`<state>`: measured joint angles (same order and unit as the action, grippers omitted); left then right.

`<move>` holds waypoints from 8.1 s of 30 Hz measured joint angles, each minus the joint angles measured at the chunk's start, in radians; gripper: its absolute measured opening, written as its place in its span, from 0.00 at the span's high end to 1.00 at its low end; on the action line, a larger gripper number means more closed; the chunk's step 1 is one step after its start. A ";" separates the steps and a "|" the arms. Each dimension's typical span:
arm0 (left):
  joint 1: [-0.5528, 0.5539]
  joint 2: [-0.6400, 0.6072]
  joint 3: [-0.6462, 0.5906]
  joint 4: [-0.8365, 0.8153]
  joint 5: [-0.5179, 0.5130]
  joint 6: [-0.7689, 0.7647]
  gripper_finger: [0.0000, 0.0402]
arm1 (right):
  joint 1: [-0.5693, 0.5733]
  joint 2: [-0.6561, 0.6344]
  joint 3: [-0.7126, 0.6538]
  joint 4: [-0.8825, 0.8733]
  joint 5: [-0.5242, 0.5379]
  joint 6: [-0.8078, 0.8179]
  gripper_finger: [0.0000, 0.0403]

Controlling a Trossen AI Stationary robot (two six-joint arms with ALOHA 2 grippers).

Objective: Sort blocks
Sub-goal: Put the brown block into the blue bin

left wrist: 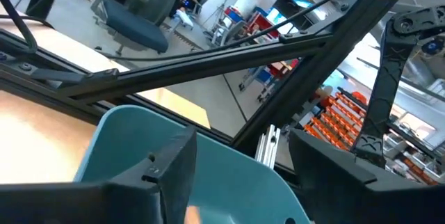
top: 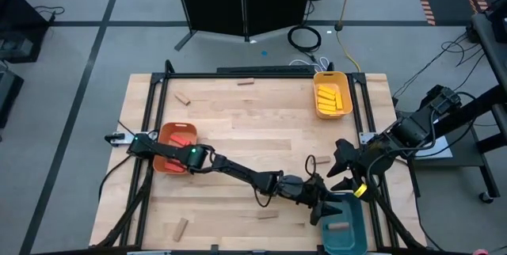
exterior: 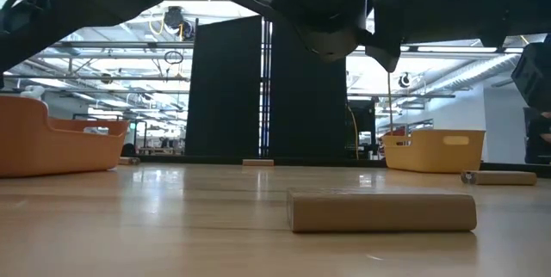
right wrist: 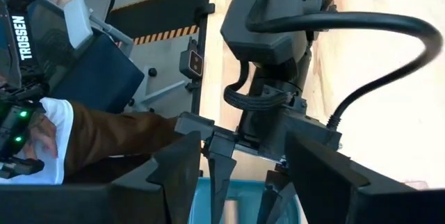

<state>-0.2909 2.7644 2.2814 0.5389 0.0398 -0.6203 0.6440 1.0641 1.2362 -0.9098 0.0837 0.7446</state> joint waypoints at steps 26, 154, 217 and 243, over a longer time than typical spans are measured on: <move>0.189 -0.195 -0.001 -0.625 0.323 0.085 0.42 | -0.001 0.000 0.000 -0.001 0.030 -0.007 0.50; 0.094 -0.710 -0.997 0.111 0.078 0.391 0.76 | -0.004 -0.001 0.000 -0.037 0.567 0.036 0.50; 0.104 -0.279 -0.277 -0.320 0.251 0.266 0.42 | -0.003 -0.016 0.000 -0.046 0.435 -0.056 0.50; 0.199 -0.209 -0.277 -0.552 -0.109 0.531 0.42 | -0.003 -0.069 0.000 -0.057 0.604 -0.079 0.50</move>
<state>-0.0923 2.5556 2.0045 -0.0127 -0.0690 -0.0897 0.6407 0.9955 1.2362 -0.9669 0.6872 0.6656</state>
